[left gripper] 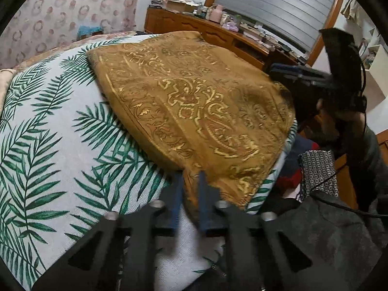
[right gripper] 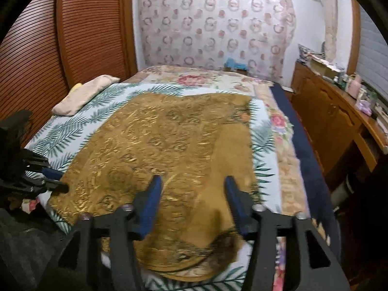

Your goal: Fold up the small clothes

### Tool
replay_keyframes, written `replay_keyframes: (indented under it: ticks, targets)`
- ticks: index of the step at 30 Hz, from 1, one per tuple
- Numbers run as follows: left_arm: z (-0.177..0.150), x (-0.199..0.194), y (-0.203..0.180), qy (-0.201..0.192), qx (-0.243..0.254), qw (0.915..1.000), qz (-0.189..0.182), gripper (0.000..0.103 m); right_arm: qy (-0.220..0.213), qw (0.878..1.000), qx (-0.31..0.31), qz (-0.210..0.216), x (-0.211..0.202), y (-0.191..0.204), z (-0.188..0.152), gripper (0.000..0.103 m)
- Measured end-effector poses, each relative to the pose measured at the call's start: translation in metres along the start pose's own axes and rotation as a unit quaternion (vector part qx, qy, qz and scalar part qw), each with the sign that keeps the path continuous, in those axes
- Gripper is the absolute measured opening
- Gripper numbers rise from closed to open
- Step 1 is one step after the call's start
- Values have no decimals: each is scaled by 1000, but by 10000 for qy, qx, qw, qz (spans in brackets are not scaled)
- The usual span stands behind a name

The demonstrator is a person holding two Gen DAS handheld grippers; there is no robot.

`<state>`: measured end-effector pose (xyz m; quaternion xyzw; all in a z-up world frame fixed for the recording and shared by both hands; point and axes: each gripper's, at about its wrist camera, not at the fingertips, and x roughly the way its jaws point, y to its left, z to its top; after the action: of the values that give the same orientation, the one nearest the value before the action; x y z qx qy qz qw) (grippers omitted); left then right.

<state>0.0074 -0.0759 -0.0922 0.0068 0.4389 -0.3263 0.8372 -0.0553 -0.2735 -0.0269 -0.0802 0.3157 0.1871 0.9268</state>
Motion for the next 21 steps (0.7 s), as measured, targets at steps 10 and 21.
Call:
replay_keyframes:
  ticks: [10, 21]
  targets:
    - [75, -35, -8, -1015, 198, 9946, -108, 6, -46, 9980, -155, 609, -7, 11, 2, 65]
    - [119, -11, 2, -1153, 170, 9931, 162, 6, -122, 9957, -428, 817, -19, 22, -11, 66]
